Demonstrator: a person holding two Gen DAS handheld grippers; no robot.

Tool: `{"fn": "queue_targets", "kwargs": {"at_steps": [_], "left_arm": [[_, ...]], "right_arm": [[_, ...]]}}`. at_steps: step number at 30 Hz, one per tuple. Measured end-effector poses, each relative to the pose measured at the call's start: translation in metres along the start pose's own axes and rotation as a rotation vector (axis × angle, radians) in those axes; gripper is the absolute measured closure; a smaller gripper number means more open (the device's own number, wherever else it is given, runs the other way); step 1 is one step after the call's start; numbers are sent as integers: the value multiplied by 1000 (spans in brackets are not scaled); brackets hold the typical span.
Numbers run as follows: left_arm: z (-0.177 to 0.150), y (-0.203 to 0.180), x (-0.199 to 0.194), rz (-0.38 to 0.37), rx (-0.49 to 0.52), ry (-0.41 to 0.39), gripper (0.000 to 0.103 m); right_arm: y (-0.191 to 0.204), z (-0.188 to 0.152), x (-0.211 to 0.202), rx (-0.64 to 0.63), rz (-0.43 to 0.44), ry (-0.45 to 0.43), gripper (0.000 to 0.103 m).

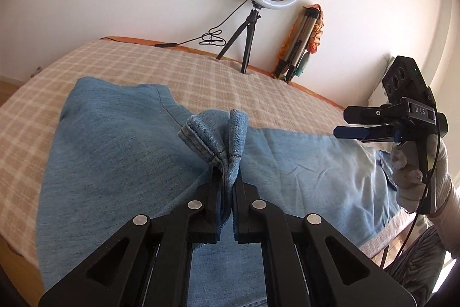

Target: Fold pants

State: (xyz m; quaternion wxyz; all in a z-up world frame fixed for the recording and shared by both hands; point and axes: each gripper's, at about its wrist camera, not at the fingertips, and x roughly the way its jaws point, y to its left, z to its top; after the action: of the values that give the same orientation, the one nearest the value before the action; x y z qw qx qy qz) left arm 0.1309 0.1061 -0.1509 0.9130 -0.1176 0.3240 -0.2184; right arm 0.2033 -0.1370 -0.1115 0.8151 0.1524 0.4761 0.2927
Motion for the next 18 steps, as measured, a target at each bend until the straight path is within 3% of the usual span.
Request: {"fn": "queue_targets", "kwargs": {"at_steps": [6, 13, 15, 18], "left_arm": [[9, -7, -20, -34, -4, -67, 99], [6, -8, -24, -59, -3, -69, 99], [5, -9, -23, -65, -2, -64, 99], [1, -12, -23, -78, 3, -53, 99]], "right_arm": [[14, 29, 70, 130, 189, 104, 16], [21, 35, 148, 308, 315, 230, 17], [20, 35, 161, 349, 340, 242, 20], [22, 37, 171, 368, 336, 231, 42]]}}
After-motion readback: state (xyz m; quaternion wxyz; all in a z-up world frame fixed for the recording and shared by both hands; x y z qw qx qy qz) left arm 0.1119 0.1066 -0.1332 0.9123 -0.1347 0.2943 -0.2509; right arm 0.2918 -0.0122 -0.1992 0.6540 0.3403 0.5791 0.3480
